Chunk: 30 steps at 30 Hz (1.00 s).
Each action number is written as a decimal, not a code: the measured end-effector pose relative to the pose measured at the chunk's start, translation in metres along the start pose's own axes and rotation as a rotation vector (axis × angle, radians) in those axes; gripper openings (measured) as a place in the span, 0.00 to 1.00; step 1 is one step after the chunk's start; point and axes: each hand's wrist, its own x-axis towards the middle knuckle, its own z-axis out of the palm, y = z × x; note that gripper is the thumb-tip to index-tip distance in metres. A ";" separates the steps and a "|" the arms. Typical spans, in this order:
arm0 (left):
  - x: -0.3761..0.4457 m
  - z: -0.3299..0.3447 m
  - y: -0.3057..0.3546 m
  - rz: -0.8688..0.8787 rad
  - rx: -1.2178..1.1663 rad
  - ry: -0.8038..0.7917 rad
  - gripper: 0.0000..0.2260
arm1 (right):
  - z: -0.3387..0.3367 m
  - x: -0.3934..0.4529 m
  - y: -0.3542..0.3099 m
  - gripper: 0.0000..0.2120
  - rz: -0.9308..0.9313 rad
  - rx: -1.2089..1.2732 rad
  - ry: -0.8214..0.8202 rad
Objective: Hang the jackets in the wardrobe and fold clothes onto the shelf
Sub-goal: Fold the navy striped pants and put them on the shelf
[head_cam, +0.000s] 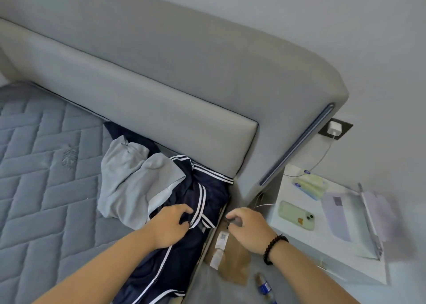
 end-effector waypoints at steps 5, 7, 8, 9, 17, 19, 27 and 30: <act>0.051 0.028 -0.065 -0.131 -0.063 -0.089 0.20 | 0.036 0.068 0.009 0.11 0.092 0.104 -0.055; 0.063 0.044 -0.092 -0.187 -0.127 -0.121 0.17 | 0.054 0.089 0.015 0.12 0.124 0.133 -0.083; 0.067 0.052 -0.105 -0.212 -0.150 -0.134 0.16 | 0.064 0.098 0.018 0.12 0.134 0.144 -0.102; 0.072 0.060 -0.119 -0.241 -0.162 -0.142 0.15 | 0.075 0.106 0.021 0.13 0.140 0.148 -0.125; 0.077 0.100 -0.196 -0.511 -0.066 -0.011 0.34 | 0.159 0.136 0.032 0.13 0.184 0.081 -0.348; 0.071 0.104 -0.206 -0.542 -0.048 0.040 0.38 | 0.172 0.136 0.030 0.13 0.194 0.073 -0.384; 0.089 0.103 -0.208 -0.283 0.227 0.111 0.34 | 0.183 0.137 0.020 0.12 0.202 0.054 -0.400; 0.104 0.100 -0.197 -0.269 0.242 0.124 0.19 | 0.178 0.133 0.017 0.12 0.200 0.054 -0.375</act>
